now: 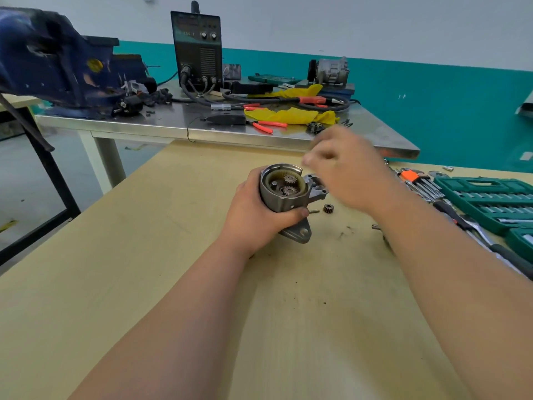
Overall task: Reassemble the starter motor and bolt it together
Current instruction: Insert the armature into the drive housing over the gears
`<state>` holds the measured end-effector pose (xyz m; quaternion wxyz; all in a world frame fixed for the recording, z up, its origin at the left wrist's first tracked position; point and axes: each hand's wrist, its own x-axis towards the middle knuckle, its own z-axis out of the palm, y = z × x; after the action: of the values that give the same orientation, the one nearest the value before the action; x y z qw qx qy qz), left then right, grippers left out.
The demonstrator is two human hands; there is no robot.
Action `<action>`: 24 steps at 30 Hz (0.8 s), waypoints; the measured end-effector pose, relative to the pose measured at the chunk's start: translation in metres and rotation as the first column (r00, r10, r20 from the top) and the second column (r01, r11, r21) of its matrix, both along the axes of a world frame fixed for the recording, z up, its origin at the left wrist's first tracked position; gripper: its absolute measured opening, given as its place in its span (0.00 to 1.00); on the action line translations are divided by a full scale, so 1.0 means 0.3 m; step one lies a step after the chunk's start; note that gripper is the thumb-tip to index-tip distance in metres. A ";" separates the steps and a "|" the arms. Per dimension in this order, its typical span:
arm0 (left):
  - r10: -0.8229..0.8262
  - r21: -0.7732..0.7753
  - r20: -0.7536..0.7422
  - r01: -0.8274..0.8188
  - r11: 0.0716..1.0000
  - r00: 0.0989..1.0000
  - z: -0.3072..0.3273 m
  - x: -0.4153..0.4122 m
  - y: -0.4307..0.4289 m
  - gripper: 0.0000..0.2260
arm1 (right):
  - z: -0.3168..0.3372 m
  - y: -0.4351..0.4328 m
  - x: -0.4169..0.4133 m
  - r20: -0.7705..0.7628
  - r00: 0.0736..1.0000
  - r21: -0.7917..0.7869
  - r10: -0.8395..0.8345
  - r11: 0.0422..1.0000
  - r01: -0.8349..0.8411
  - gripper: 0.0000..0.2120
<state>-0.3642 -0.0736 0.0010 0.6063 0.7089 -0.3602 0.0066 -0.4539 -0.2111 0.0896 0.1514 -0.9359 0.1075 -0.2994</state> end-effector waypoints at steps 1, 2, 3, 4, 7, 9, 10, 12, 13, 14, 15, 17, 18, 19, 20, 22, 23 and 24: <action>-0.003 -0.008 -0.010 0.003 1.000 1.000 0.001 0.000 0.002 0.30 | -0.002 -0.043 0.004 0.074 0.994 0.126 -0.079 0.990 0.069 0.11; -0.005 -0.013 -0.018 0.004 1.000 1.000 0.002 -0.001 0.004 0.29 | -0.014 -0.081 0.014 0.036 0.986 0.145 -0.164 0.977 0.157 0.11; -0.007 -0.015 -0.022 0.006 1.000 1.000 0.003 -0.003 0.005 0.29 | -0.038 -0.111 0.028 -0.111 0.967 0.050 -0.230 0.970 0.237 0.11; -0.009 -0.014 -0.024 0.009 1.000 1.000 0.004 -0.003 0.004 0.29 | -0.075 -0.133 0.044 -0.288 0.919 -0.061 -0.270 0.963 0.264 0.09; -0.012 -0.003 -0.022 0.012 1.000 1.000 0.002 -0.004 0.001 0.30 | -0.185 -0.167 0.084 -0.557 0.767 -0.219 -0.318 0.947 0.233 0.04; -0.013 0.002 -0.018 0.013 1.000 1.000 0.000 0.000 -0.001 0.31 | -0.221 -0.180 0.101 -0.580 0.752 -0.222 -0.312 0.949 0.223 0.03; -0.013 0.005 -0.018 0.013 1.000 1.000 -0.001 0.003 -0.001 0.31 | -0.229 -0.186 0.105 -0.587 0.746 -0.231 -0.314 0.948 0.218 0.04; -0.010 0.016 -0.021 0.011 1.000 1.000 -0.002 0.008 -0.002 0.32 | -0.230 -0.200 0.102 -0.569 0.751 -0.230 -0.335 0.942 0.246 0.06; -0.010 0.022 -0.021 0.010 1.000 1.000 -0.003 0.008 -0.003 0.33 | -0.217 -0.202 0.091 -0.513 0.793 -0.196 -0.330 0.944 0.266 0.07; -0.010 0.028 -0.019 0.011 1.000 1.000 -0.005 0.009 -0.004 0.33 | -0.192 -0.202 0.079 -0.406 0.862 -0.099 -0.303 0.952 0.289 0.07; -0.012 0.031 -0.015 0.012 0.999 1.000 -0.006 0.011 -0.005 0.33 | -0.157 -0.186 0.064 -0.245 0.933 0.067 -0.262 0.956 0.286 0.07; -0.014 0.029 -0.001 0.014 0.999 1.000 -0.006 0.013 -0.010 0.33 | -0.073 -0.110 0.029 0.108 0.989 0.354 -0.102 0.933 0.057 0.06; -0.016 0.028 0.004 0.016 0.999 1.000 -0.005 0.013 -0.012 0.33 | -0.040 -0.055 0.013 0.176 0.984 0.344 0.006 0.937 -0.067 0.06; -0.017 0.026 0.003 0.017 1.000 1.000 -0.003 0.012 -0.014 0.33 | -0.021 -0.002 0.002 0.150 0.983 0.270 0.104 0.952 -0.142 0.07; -0.016 0.024 -0.001 0.016 1.000 1.000 -0.001 0.011 -0.014 0.32 | -0.016 0.043 -0.002 0.079 0.984 0.188 0.162 0.967 -0.174 0.07; -0.016 0.023 -0.009 0.017 1.000 1.000 0.002 0.009 -0.014 0.31 | -0.021 0.096 0.000 -0.057 0.986 0.047 0.158 0.987 -0.155 0.05; -0.016 0.022 -0.011 0.016 1.000 1.000 0.003 0.008 -0.013 0.31 | -0.024 0.105 0.006 -0.087 0.988 0.000 0.131 0.991 -0.132 0.05; -0.015 0.020 -0.013 0.015 1.000 1.000 0.004 0.006 -0.012 0.31 | -0.025 0.108 0.012 -0.106 0.990 -0.036 0.097 0.994 -0.101 0.06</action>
<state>-0.3623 -0.0771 0.0021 0.6016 0.7123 -0.3616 -0.0062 -0.4503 -0.1788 0.0821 0.1410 -0.9573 0.0624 -0.2446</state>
